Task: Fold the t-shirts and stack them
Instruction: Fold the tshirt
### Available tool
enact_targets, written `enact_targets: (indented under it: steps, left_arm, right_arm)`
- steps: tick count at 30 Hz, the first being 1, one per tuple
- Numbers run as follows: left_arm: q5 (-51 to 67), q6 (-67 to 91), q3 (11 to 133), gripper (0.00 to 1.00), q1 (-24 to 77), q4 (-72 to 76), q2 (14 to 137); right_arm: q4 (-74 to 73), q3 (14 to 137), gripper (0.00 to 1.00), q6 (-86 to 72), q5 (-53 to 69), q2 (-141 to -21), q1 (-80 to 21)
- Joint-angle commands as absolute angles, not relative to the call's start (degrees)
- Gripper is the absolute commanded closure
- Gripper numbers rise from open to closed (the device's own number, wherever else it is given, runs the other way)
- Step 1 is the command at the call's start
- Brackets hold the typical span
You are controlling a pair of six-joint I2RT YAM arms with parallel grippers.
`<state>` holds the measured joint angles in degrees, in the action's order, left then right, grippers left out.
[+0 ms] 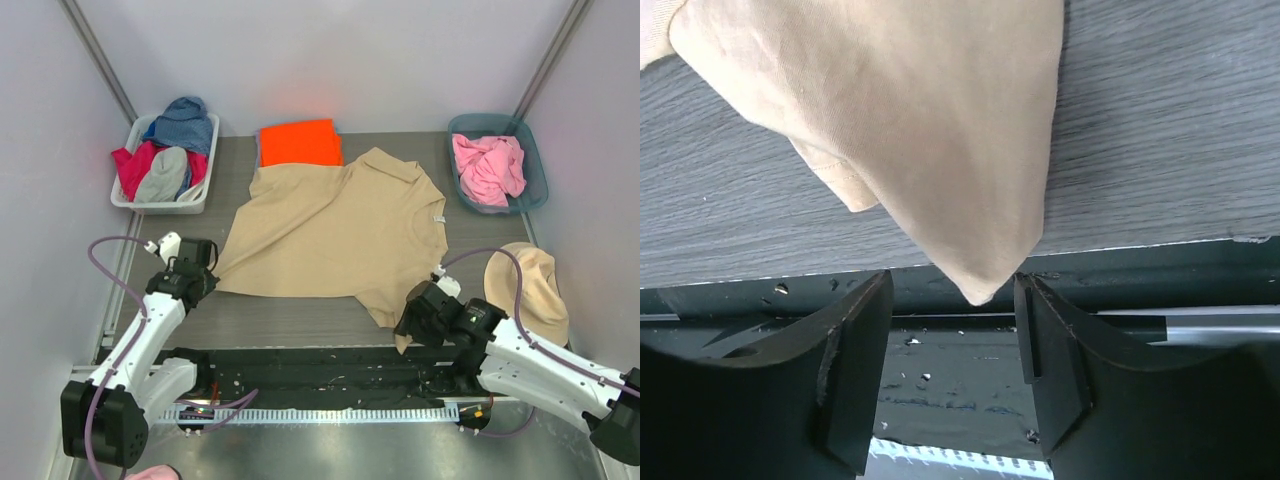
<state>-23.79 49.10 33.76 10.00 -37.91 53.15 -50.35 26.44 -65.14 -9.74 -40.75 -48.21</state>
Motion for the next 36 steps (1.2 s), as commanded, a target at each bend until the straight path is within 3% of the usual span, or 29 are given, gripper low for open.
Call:
enact_targets:
  steps: [1,11,21,30,36]
  left_arm:
    - [-24.61,49.13,33.49,1.00,9.67,-36.30,53.44]
    - [-24.87,48.87,33.40,1.00,9.67,-36.04,53.53]
    - [-25.22,48.43,33.75,1.00,9.67,-36.12,53.70]
    - [-25.40,48.43,33.93,1.00,9.67,-36.30,53.70]
    - [-25.31,48.43,33.93,1.00,9.67,-36.47,53.61]
  right_arm:
    - [-48.78,25.67,0.40,-69.17,-12.57,-41.57,-50.79]
    - [-46.76,23.73,0.41,-75.14,-15.55,-44.56,-58.44]
    - [-45.70,21.62,0.47,-77.34,-17.84,-45.09,-59.41]
    - [-44.21,20.13,0.59,-77.52,-16.96,-44.56,-59.59]
    - [-44.91,20.56,0.79,-77.52,-16.88,-43.51,-59.50]
